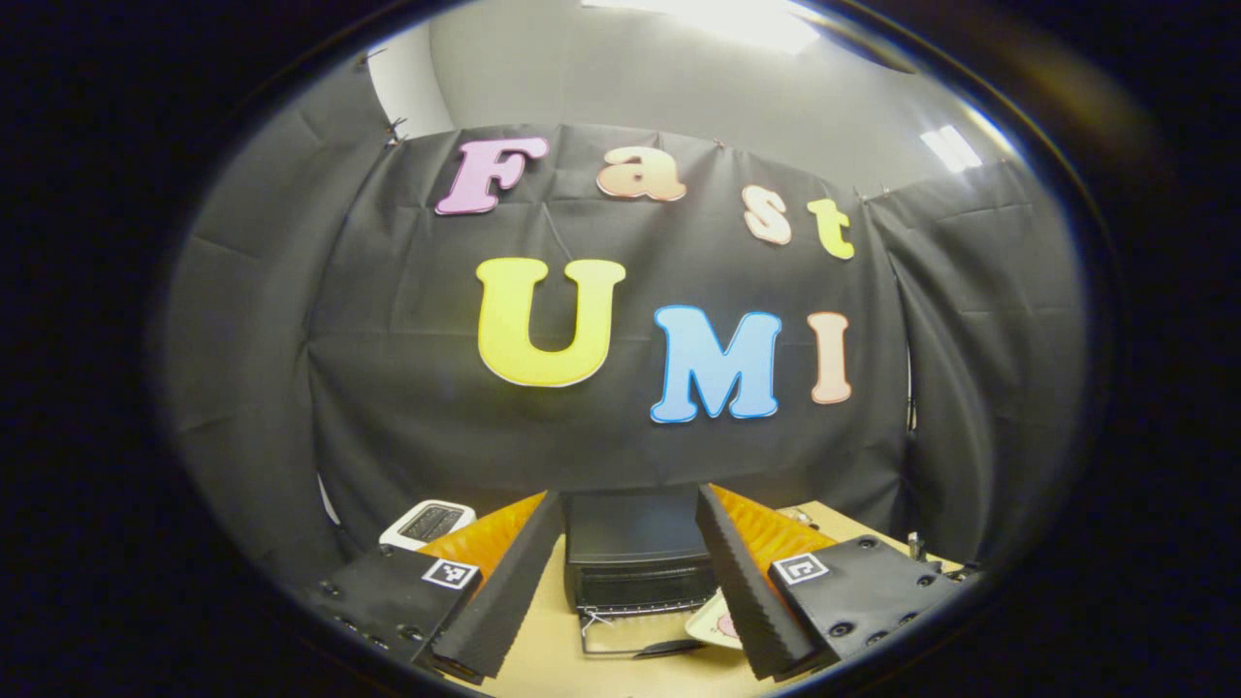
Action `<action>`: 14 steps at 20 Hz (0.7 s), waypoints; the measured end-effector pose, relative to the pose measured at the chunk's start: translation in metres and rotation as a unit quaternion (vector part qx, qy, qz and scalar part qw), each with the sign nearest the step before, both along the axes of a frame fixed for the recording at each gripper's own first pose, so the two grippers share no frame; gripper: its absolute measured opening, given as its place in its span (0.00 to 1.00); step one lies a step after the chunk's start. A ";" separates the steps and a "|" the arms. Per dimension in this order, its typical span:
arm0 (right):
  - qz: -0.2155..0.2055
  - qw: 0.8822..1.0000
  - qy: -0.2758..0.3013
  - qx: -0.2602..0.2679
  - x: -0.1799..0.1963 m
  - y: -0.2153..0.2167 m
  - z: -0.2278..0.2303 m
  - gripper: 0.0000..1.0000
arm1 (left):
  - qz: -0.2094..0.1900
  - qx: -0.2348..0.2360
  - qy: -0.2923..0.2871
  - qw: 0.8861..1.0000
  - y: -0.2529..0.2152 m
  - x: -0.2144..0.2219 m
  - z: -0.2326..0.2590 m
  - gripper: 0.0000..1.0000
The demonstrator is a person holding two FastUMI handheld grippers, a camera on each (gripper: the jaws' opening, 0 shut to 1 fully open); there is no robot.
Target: Open the electric oven with the left hand, put the food in, and close the electric oven.
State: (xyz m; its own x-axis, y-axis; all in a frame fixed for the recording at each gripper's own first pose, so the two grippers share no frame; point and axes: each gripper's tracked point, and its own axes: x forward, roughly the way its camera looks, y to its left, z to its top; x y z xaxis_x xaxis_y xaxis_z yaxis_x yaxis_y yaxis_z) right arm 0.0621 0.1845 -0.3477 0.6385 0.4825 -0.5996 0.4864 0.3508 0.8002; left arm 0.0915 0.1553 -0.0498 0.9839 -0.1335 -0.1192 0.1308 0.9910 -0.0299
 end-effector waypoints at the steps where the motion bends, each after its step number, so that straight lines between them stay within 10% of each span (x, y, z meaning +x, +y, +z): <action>1: -0.005 1.000 -0.001 -0.002 0.006 0.007 0.000 0.00 | 0.005 0.001 -0.001 1.000 0.007 0.000 0.000 0.98; 14: -0.161 0.987 0.008 0.008 0.118 0.073 -0.006 0.00 | 0.073 -0.003 0.026 0.997 0.079 -0.015 -0.018 0.98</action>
